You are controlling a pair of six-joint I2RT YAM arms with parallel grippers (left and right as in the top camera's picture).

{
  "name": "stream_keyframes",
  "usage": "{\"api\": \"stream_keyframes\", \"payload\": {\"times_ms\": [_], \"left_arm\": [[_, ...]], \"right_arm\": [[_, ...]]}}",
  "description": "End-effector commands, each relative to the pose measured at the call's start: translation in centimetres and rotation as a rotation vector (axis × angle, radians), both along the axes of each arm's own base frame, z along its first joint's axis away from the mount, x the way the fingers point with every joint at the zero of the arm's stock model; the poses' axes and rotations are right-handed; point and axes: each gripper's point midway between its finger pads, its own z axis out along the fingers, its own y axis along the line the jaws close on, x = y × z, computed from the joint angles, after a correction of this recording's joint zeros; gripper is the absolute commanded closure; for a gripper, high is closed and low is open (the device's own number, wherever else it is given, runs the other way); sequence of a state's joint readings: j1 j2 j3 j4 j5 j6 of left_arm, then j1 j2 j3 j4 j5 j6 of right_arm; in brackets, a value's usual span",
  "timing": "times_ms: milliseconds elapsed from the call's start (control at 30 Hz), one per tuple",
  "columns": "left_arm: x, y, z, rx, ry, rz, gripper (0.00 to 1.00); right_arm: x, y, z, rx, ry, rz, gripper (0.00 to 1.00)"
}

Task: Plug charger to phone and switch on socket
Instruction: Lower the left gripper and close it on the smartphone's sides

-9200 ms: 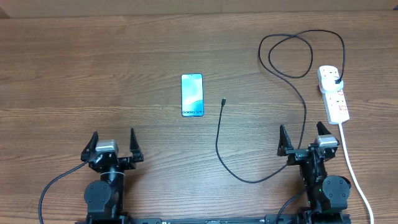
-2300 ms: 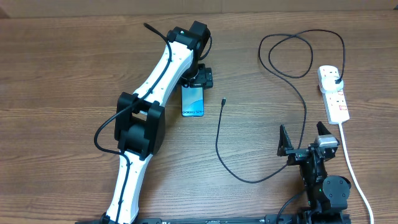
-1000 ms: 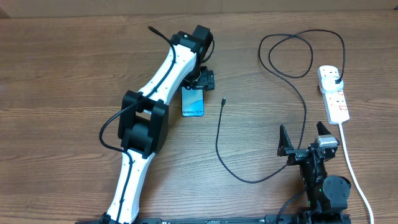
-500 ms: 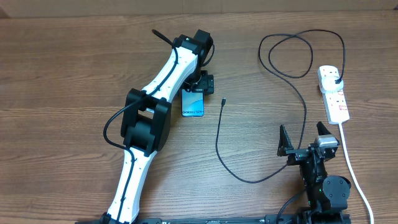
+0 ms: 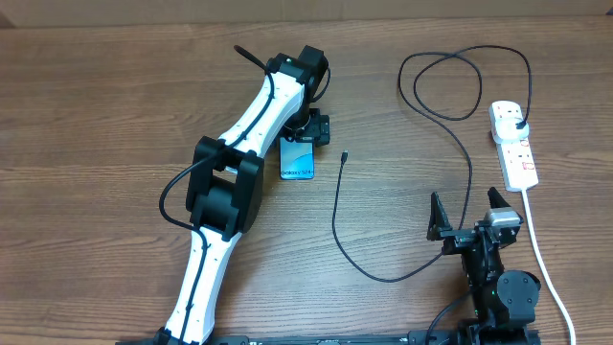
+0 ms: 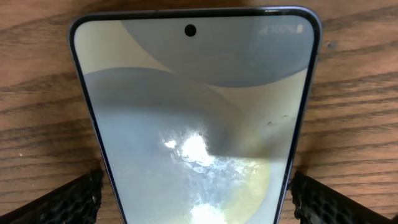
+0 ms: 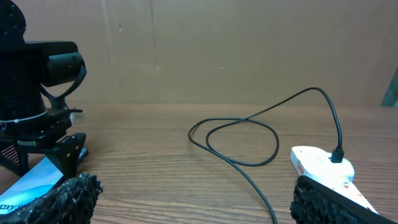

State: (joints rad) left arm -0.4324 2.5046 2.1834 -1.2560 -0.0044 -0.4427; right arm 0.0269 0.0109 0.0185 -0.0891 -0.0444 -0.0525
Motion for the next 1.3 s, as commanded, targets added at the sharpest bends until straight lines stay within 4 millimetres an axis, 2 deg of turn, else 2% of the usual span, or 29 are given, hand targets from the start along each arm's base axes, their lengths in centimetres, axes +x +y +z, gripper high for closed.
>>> {"api": "stream_keyframes", "payload": {"times_ms": [0,300,967,1267], "left_arm": [[-0.7,0.0,-1.1,0.007,0.027,0.004,0.0],[-2.1,0.7,-3.0,-0.004,0.089,0.02,0.0],[-1.9,-0.4,-3.0,-0.077,0.095,0.03,0.0],[-1.9,-0.3,-3.0,-0.077,0.095,0.032,0.0]], "right_arm": [[0.0,0.0,-0.1,-0.005,-0.005,-0.001,0.0],[0.0,0.0,-0.1,-0.005,-0.005,-0.001,0.0],[0.0,0.0,-0.1,-0.005,-0.005,-0.001,0.0],[0.0,0.0,-0.1,-0.005,-0.005,-0.001,0.0]]}}
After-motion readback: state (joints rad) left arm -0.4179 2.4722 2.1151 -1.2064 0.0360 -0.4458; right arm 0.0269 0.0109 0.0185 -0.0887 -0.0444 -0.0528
